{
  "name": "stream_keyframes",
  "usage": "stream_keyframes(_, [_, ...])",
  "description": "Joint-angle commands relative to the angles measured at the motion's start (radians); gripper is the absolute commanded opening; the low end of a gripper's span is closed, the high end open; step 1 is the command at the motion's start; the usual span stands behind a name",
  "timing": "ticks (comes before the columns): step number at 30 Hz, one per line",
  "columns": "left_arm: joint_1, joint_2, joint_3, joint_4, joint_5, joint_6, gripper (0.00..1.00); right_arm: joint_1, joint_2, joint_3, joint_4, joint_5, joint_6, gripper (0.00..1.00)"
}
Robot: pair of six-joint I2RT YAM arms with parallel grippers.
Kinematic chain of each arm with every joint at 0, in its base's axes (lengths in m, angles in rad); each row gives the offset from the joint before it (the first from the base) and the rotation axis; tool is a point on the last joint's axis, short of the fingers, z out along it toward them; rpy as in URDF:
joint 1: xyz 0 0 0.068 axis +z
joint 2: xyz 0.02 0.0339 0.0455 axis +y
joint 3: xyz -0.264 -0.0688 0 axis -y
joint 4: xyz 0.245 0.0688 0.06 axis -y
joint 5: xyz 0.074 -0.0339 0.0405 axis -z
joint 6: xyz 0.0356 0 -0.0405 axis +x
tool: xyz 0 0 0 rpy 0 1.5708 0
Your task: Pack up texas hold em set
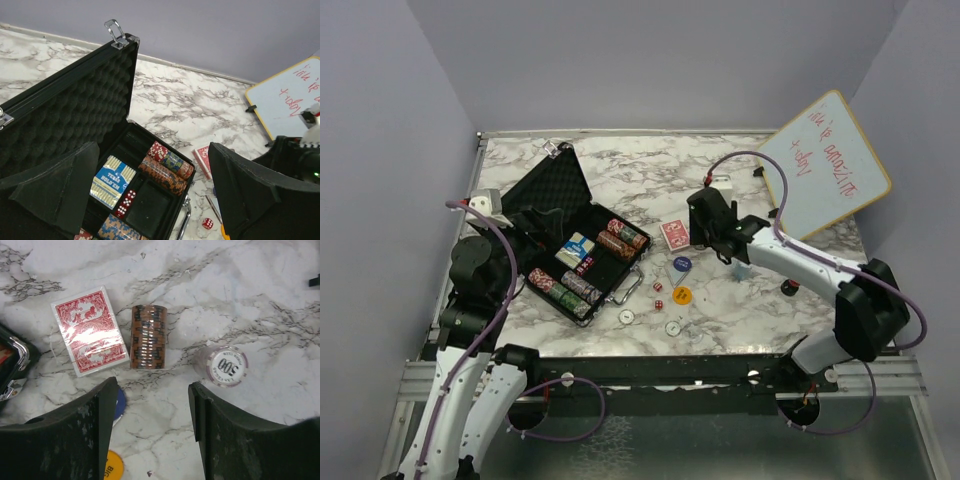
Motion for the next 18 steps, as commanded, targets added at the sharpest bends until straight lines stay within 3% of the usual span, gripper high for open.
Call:
stream_keyframes(1, [0.006,-0.006,-0.038,0.092,0.045,-0.006,0.99,-0.041,0.137,0.059,0.054,-0.073,0.046,0.62])
stream_keyframes(10, [0.005,0.003,-0.09,0.121,0.06,-0.01,0.99,-0.113,0.27,0.092,0.103,-0.165,0.039,0.6])
stream_keyframes(18, [0.005,0.017,-0.1,0.115,0.059,-0.005,0.99,-0.151,0.355,0.112,0.123,-0.258,0.002,0.51])
